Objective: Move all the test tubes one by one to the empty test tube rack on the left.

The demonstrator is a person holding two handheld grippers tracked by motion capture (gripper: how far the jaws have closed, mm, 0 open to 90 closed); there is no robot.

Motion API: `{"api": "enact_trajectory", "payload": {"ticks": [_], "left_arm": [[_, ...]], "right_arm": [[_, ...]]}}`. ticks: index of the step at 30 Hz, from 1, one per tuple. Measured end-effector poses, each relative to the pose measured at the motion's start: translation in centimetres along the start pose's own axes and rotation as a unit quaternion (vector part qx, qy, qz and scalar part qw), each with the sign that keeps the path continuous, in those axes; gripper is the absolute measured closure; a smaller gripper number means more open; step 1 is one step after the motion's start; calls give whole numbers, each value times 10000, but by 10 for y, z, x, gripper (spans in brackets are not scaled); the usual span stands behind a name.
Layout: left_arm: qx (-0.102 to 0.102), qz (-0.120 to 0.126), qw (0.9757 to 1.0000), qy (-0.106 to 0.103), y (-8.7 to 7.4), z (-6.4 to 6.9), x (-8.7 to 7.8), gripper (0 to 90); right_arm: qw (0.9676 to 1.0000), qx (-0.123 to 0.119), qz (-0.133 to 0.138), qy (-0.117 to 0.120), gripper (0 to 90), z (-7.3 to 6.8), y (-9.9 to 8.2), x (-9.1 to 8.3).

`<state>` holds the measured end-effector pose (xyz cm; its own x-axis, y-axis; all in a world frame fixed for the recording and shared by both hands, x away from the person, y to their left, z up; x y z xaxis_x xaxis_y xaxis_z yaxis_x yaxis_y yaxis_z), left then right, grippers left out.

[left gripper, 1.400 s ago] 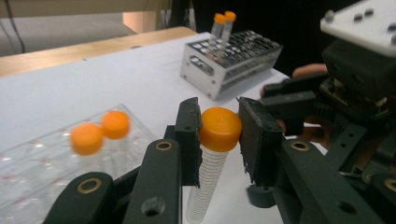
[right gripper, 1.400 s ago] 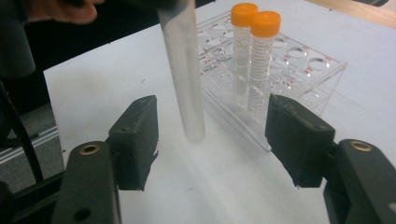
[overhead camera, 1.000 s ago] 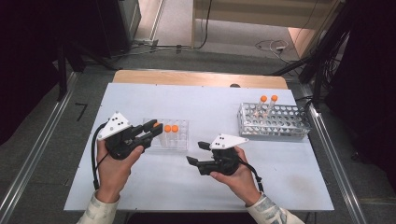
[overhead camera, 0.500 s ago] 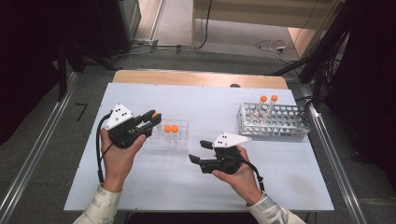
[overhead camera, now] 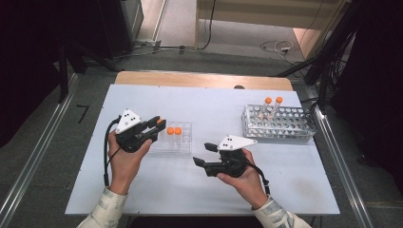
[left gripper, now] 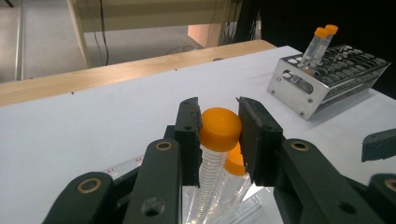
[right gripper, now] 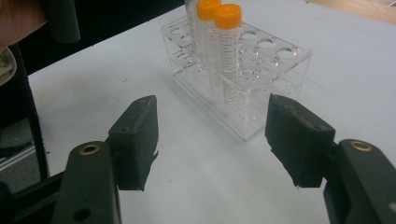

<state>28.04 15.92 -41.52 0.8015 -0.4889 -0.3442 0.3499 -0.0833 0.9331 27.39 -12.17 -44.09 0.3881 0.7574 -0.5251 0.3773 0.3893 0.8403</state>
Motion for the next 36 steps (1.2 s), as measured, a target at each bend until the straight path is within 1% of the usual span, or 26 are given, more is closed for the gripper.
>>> {"api": "enact_trajectory", "payload": {"ticks": [6, 10, 13, 16, 19, 21, 22, 23, 26, 28, 30, 32, 33, 35, 36], "left_arm": [[-57, -97, 9999, 21, -8, 0, 3, 701], [-122, -131, 9998, 5, -10, -1, 3, 699], [-201, -122, 9997, -69, -10, -2, 2, 685], [-283, -97, 9995, -119, -10, -2, 0, 637], [-320, -68, 9994, -121, -9, -2, -1, 617], [-397, -30, 9991, -168, -8, -3, -3, 579], [-438, 4, 9988, -196, -8, -3, -4, 551], [-482, 38, 9986, -212, -8, -3, -4, 512], [-571, 127, 9981, -207, -6, -2, -8, 380], [-610, 158, 9979, -171, -5, -2, -10, 302], [-617, 150, 9979, -125, -5, -3, -12, 264], [-604, 159, 9980, -92, -5, -3, -14, 246], [-609, 167, 9980, -89, -5, -4, -15, 243], [-614, 191, 9979, -67, -5, -5, -17, 242], [-614, 190, 9979, -65, -5, -5, -18, 242]], "right_arm": [[10000, -24, 3, 10, 335, 1, 0, -1], [10000, -24, 11, 18, 333, 1, -1, -1], [10000, -15, 9, 10, 328, 1, -1, -1], [10000, 6, 11, -18, 326, 1, -1, -1], [10000, 26, 48, -37, 326, 3, -1, -2], [9999, 38, 54, -78, 326, 4, 0, -4], [9999, 6, 68, -110, 326, 6, 0, -5], [9998, 37, 88, -155, 326, 7, 0, -6], [9992, 61, 133, -381, 323, 15, 0, -10], [9982, 133, 168, -559, 321, 25, 0, -14], [9961, 216, 227, -824, 322, 36, 1, -21], [9935, 337, 300, -1045, 322, 49, 1, -29], [9917, 388, 323, -1182, 322, 55, 1, -33], [9866, 460, 398, -1516, 323, 69, 2, -43], [9843, 563, 438, -1616, 323, 76, 2, -48]]}}
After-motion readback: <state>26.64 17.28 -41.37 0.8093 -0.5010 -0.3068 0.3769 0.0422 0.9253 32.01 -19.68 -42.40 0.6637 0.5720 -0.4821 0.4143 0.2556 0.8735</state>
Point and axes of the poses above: each handheld gripper's, and its own axes: x roughly forward along the jaws, y roughly out of its top, z roughly to its right, the point moved 1 cm from there along x, roughly forward along the jaws, and after that the axes turned 1 degree about x, right-handed, at the moved point
